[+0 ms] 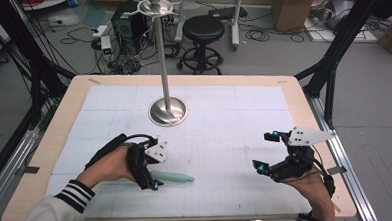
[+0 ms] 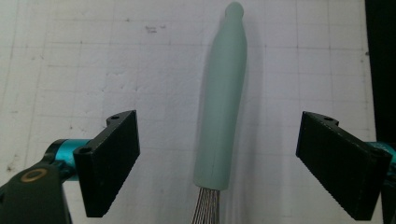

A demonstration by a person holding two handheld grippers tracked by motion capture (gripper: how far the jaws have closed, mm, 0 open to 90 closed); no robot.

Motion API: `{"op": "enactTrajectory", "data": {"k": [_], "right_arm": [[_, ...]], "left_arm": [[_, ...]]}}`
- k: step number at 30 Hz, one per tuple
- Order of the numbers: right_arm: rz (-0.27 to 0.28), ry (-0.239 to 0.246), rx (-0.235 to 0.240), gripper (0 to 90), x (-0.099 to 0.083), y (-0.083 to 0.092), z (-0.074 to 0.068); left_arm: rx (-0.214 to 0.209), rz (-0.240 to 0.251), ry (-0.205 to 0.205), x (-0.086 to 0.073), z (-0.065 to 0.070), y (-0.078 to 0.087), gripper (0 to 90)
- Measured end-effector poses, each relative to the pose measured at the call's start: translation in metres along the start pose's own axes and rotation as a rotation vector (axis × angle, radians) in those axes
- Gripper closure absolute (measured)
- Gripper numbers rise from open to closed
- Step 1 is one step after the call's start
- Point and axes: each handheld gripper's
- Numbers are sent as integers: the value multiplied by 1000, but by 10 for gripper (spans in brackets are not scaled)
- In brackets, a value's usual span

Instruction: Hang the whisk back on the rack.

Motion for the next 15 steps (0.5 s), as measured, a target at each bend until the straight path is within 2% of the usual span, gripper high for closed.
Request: {"op": "enactTrajectory", "data": {"k": [4, 6, 11, 12, 15], "right_arm": [[2, -2, 0, 4, 0, 1, 1], [3, -3, 0, 4, 0, 1, 0], [-1, -2, 2, 5, 0, 0, 0], [-2, -4, 0, 5, -1, 0, 0], [-3, -4, 2, 4, -1, 0, 0]], "left_arm": [[-7, -32, -7, -1, -1, -5, 179], [-14, -47, -9, -1, -3, -7, 232], [-34, -73, -15, -1, -3, -11, 291], [-39, -77, -15, -2, -3, -11, 336], [-39, -91, -15, -2, -4, -13, 364]]}}
Point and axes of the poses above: each handheld gripper's, and its own axes: y roughly backward along the jaws, x roughly out of its top, z roughly to its right, and after that the axes turned 6 degrees about -x, right-handed
